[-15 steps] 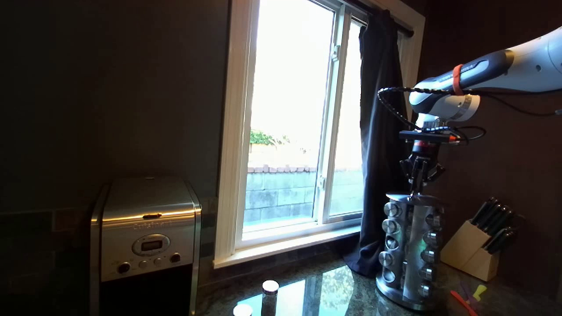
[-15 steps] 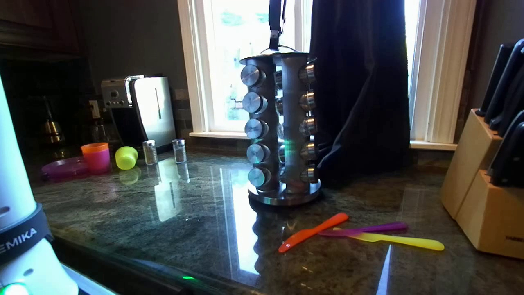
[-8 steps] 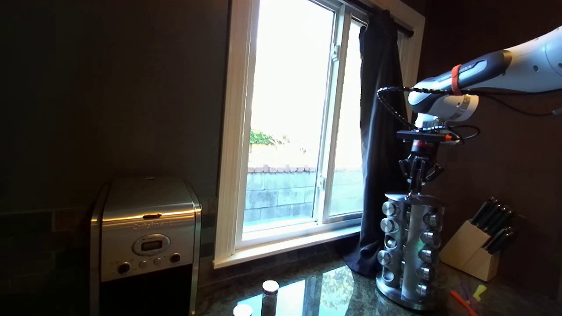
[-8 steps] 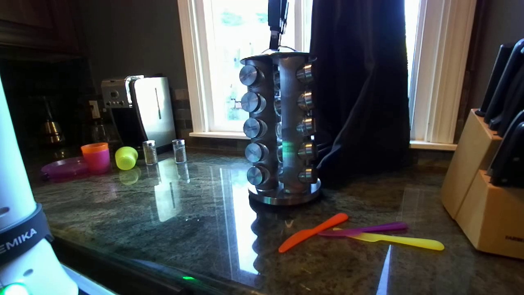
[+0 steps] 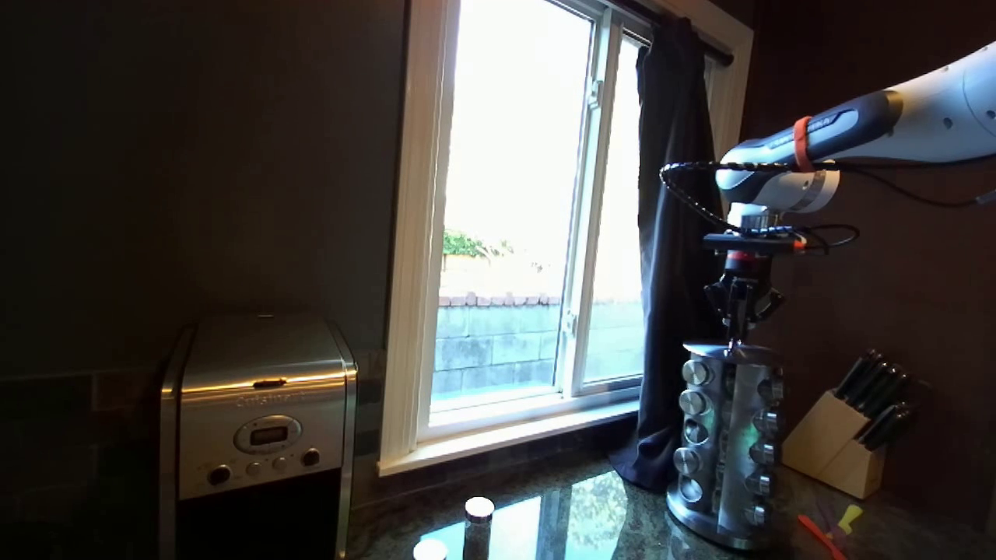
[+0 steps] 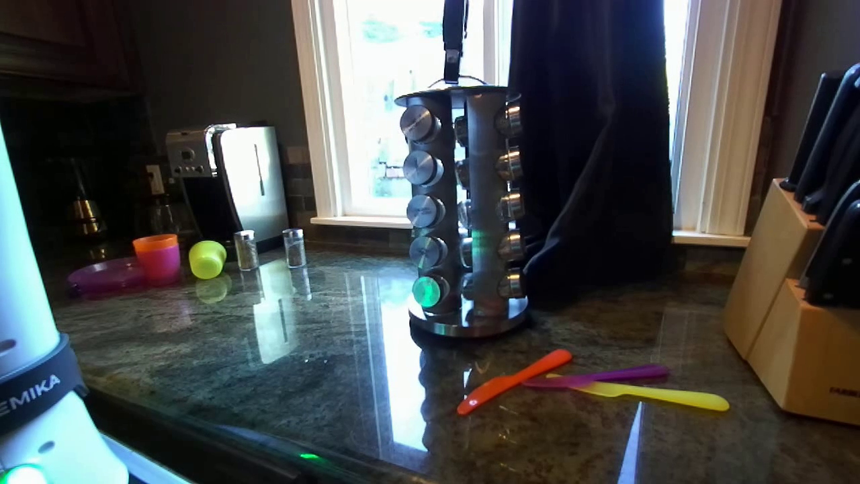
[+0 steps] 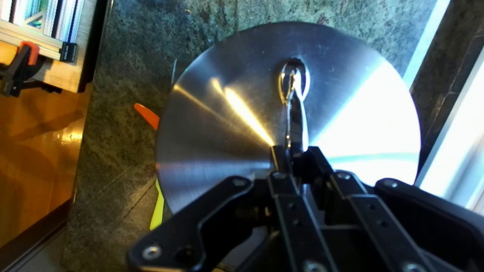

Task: Slightly rotate the spice rack

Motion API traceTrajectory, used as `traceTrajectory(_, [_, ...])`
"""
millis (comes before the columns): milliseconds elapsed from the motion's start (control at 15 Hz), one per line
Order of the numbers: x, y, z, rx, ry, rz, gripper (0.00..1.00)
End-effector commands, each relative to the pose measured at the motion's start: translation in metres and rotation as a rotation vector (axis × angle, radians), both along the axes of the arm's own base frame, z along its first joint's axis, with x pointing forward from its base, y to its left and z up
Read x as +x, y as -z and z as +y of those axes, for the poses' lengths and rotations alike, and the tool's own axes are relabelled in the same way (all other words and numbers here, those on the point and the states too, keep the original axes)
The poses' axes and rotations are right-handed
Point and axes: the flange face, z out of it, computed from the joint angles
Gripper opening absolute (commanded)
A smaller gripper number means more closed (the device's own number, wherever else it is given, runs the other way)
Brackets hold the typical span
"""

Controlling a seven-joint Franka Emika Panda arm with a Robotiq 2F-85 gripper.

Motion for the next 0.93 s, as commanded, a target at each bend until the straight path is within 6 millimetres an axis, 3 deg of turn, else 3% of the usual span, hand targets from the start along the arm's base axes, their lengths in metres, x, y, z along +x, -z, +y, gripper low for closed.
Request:
traceTrajectory(0, [0.006,0.004,0.003,-0.033,-0.055,-0.005,0.05])
traceTrajectory(67, [0.005,0.004,0.003,-0.035,-0.058,-0.002,0.43])
traceTrajectory(200, [0.006,0.005,0.003,-0.038,-0.064,0.001,0.51])
traceTrajectory(600, [-0.004,-0.010,0.028,-0.120,-0.134,-0.019,0.97])
traceTrajectory(867, [-0.029,-0.026,0.075,-0.193,-0.356,0.003,1.00])
